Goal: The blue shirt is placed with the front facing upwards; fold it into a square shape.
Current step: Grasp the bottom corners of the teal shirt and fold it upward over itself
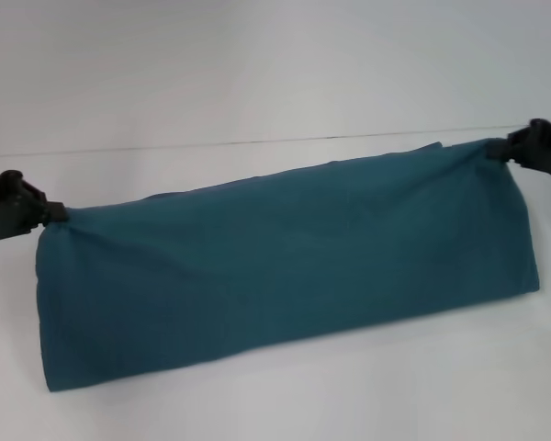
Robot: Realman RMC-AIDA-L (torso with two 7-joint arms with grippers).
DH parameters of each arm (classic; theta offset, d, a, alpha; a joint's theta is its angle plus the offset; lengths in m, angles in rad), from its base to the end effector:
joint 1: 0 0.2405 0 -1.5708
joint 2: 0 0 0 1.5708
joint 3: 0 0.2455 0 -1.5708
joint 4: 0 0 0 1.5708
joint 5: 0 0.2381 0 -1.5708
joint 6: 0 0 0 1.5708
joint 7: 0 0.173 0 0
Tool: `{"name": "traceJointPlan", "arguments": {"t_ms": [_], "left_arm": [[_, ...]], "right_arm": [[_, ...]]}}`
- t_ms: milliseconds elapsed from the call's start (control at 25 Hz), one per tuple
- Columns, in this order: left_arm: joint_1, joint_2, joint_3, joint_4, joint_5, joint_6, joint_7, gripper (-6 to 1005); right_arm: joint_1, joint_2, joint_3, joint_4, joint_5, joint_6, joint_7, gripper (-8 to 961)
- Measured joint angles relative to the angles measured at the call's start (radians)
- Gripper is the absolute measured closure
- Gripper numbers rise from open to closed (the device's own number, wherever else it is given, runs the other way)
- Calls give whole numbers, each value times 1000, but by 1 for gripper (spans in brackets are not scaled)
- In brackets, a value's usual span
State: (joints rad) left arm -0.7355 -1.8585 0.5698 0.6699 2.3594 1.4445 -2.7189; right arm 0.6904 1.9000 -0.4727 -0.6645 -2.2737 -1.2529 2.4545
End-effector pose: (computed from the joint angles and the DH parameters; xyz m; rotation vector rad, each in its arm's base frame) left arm -0.2789 0.4377 0.0822 -1.9324 -2.0098 -0.4769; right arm 0.3028 0.4519 0.0929 -1.8863 1.7211 0.6556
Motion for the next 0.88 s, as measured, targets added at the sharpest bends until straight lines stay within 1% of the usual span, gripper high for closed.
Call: {"name": "traceJointPlan", "arguments": {"t_ms": [120,280,480,720,840,880], "left_arm": [[-13,-10,30,-14,0,-72,0,978],[-41,-13,68,-41,0,-156,0,979],[-58,-15,93,-51,0,-213,-15,979],[-61,-16,108,-61,0,-275,-26,979],[-62,-18,127,-71,0,-299,-26,979],[-63,-23,156,-80,0,-332,-26,979]], "right_arm": [[21,15,-49,19,-1,95,4,866],[48,27,-96,51,-3,198,7,858],[64,46,-108,63,0,273,8,848],[82,59,-114,72,16,348,2,837],[93,65,-159,88,14,401,3,831],[97,66,-182,96,14,420,5,829]]}}
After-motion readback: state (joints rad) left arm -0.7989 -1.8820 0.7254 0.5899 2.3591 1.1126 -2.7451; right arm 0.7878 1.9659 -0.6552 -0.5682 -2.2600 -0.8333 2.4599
